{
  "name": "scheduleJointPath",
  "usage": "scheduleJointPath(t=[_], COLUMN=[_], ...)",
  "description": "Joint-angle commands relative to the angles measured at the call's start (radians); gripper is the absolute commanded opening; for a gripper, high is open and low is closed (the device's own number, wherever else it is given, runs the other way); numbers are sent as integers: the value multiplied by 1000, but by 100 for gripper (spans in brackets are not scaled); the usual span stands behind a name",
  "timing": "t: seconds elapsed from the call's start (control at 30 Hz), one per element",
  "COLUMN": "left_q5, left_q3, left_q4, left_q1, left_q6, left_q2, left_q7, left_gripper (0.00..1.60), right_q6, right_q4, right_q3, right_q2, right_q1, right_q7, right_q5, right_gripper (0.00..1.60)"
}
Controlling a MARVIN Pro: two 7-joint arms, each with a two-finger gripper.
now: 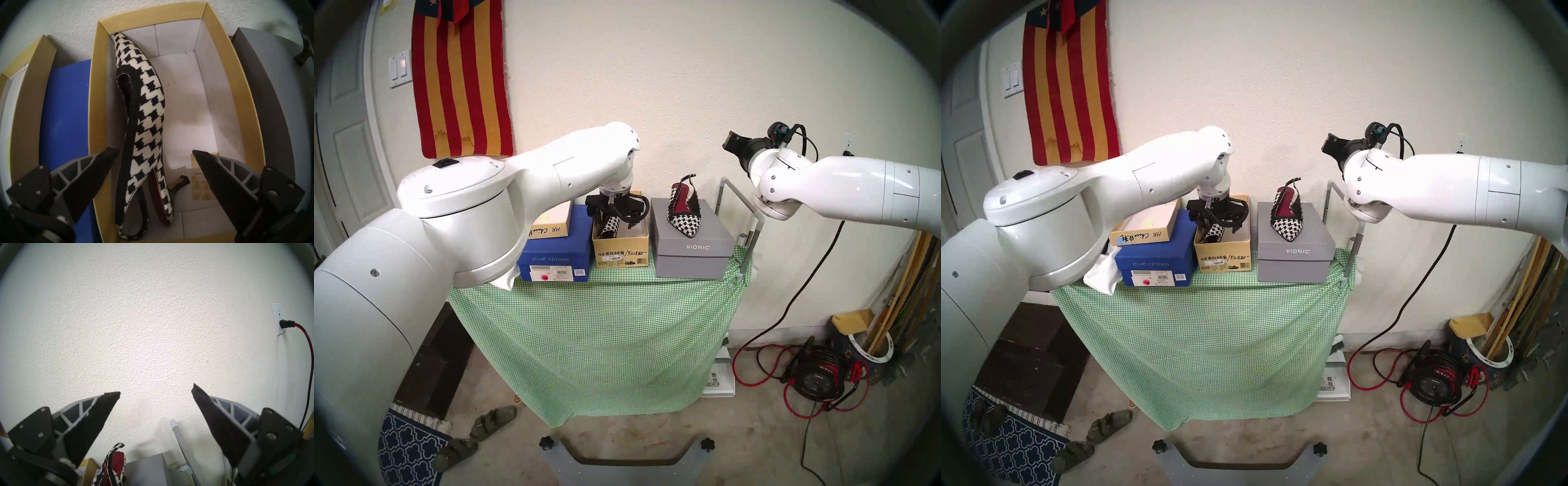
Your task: Take shoe out of the box
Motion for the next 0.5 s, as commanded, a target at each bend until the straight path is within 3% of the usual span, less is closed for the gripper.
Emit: scheduleJointPath(t=[0.0, 0.37, 0.4, 0.43, 0.47], left_q5=[-54, -144, -150, -157, -162], left_q3=[45, 109, 114, 120, 125], left_q4=[44, 71, 73, 77, 79], left_q1=[0, 1, 1, -1, -3], left_q6=[-1, -1, -1, -1, -1], left_q2=[-38, -60, -63, -67, -71], left_q7=[63, 25, 23, 24, 25], left_gripper=[160, 160, 109, 34, 0], right_q6=[-1, 0, 1, 1, 1], right_q4=[1, 1, 1, 1, 1], right_q3=[3, 6, 6, 7, 7], right_q2=[-1, 0, 0, 1, 1], right_q1=[0, -2, -2, -2, -3], right_q7=[2, 2, 2, 2, 2], right_q5=[1, -1, -1, -1, -2], right_gripper=[160, 160, 160, 160, 160])
